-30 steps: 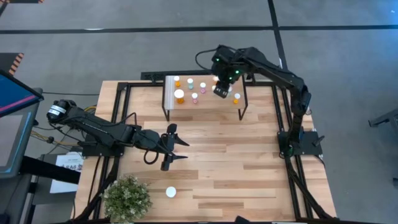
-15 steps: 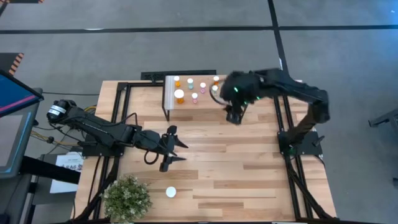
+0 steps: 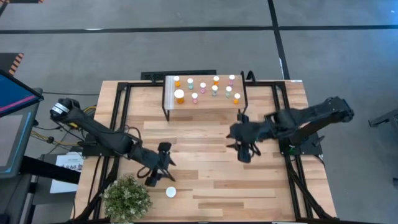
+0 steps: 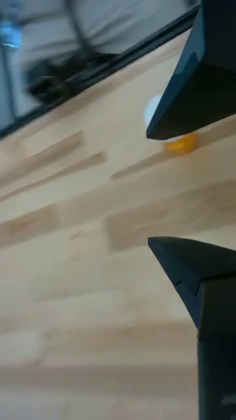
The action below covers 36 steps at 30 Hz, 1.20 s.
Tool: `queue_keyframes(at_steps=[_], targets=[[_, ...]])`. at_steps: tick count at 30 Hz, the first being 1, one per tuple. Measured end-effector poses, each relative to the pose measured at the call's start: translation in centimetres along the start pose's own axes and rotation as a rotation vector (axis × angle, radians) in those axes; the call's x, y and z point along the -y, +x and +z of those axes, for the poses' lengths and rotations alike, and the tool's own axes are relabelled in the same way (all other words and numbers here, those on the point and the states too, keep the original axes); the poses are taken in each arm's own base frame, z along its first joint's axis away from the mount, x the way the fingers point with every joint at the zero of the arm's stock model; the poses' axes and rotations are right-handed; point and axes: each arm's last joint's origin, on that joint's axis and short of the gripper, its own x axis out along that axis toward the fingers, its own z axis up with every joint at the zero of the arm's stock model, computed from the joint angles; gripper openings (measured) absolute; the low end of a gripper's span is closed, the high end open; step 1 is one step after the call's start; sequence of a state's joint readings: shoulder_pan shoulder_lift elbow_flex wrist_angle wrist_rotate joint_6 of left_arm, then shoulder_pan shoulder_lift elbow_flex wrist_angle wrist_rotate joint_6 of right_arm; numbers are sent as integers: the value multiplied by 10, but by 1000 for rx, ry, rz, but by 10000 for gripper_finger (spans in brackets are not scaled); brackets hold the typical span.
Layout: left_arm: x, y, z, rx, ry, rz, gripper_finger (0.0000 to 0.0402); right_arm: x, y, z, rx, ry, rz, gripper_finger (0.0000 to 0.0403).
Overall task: Pick and place medicine bottles onto shelf by color
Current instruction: Put the big orange pill bottle on the shelf
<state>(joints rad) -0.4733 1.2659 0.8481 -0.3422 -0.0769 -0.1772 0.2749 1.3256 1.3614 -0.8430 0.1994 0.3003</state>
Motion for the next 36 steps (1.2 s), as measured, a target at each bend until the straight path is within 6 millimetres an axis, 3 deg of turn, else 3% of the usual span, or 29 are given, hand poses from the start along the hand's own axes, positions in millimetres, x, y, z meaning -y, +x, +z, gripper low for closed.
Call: queue_keyframes(at_steps=[5,9,16,23,36], targets=[[22,28,-16,-126,11,-32,275,-18,15,-20,-21,-19,-25,197],[33,50,-31,-229,0,-27,296,-25,17,-20,-11,-30,-14,195],[41,72,-47,-318,-27,-36,305,-26,18,-17,24,-28,-16,192],[43,76,-45,-318,-2,-79,305,-22,19,-16,25,-20,-27,192],[51,74,-14,-161,76,-157,305,-19,19,-15,23,-14,-37,189]])
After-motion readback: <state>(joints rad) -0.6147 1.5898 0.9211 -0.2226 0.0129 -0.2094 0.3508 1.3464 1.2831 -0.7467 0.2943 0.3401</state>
